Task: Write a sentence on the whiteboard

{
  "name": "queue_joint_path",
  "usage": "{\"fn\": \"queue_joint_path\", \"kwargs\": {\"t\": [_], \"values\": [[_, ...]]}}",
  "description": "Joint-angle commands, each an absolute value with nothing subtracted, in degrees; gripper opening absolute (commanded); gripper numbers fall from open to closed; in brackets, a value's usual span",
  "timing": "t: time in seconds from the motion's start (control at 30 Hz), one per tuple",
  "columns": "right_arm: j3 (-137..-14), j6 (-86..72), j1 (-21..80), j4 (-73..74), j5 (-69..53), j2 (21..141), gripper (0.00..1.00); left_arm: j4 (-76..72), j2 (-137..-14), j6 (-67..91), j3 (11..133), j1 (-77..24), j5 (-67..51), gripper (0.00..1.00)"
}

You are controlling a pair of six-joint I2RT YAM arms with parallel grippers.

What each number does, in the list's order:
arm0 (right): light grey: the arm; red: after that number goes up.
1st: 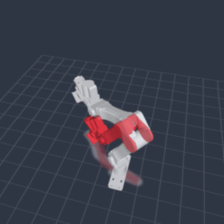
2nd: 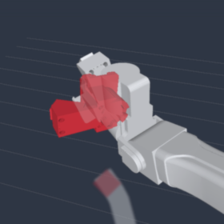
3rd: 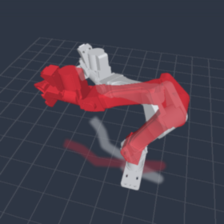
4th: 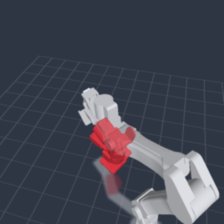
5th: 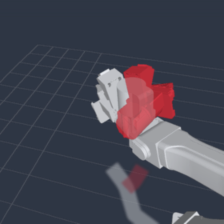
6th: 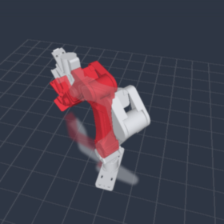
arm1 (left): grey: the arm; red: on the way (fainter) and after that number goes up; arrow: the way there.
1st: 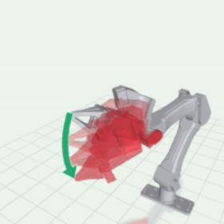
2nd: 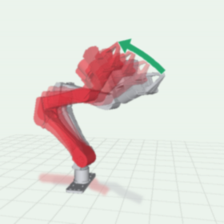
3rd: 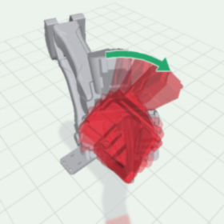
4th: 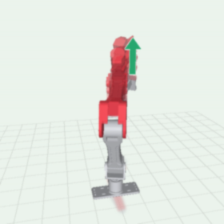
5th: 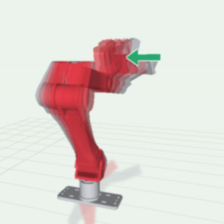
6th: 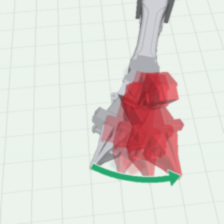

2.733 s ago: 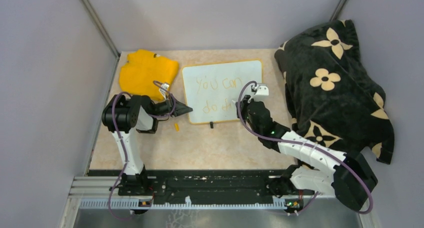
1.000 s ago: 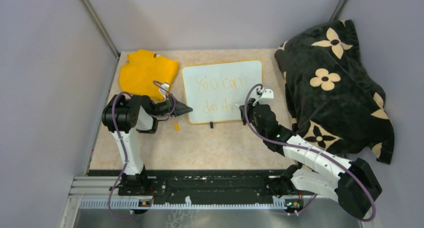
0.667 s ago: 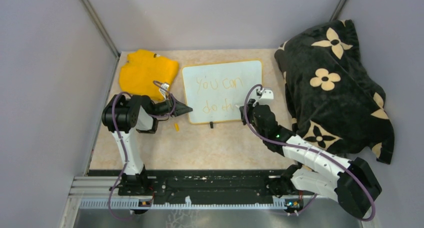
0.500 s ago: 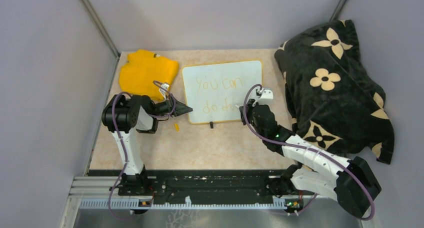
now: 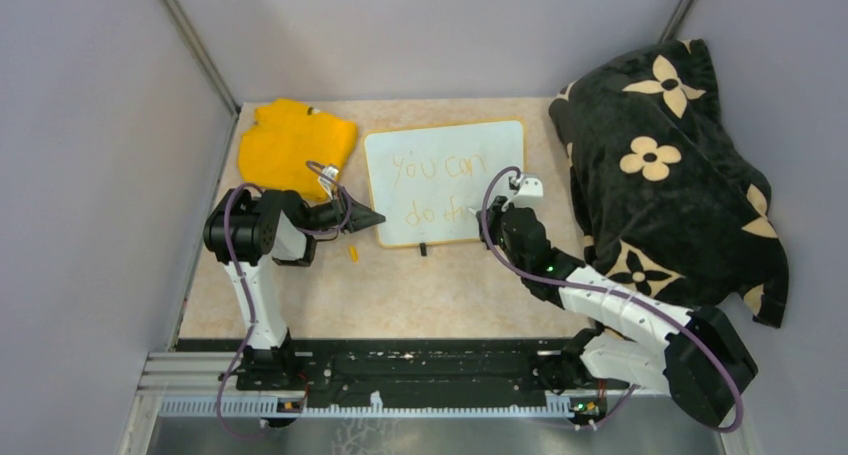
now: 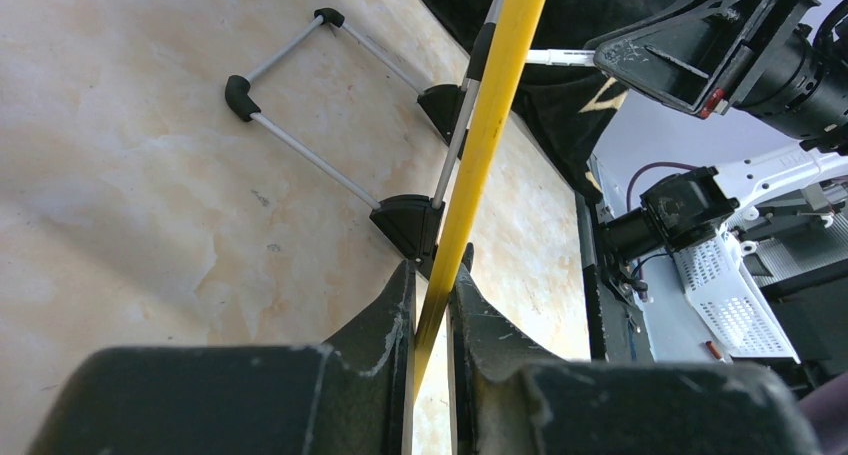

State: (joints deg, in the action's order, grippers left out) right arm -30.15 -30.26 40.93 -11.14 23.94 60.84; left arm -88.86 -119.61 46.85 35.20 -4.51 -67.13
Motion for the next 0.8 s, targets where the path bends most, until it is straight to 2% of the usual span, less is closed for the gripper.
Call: {"fn": "queue_joint_path", "kwargs": {"t": [0.0,0.77], "values": [[-33.33,-29.99,40.25,-14.44,25.53,61.3,0.0,-95.01,-121.7,47.4,35.63,-4.66,-65.67,0.0],[-27.15,-32.74,40.24,-12.83,23.76,59.49,0.0,-94.74,-121.77,47.59,35.73,-4.66,-65.69,0.0]]}}
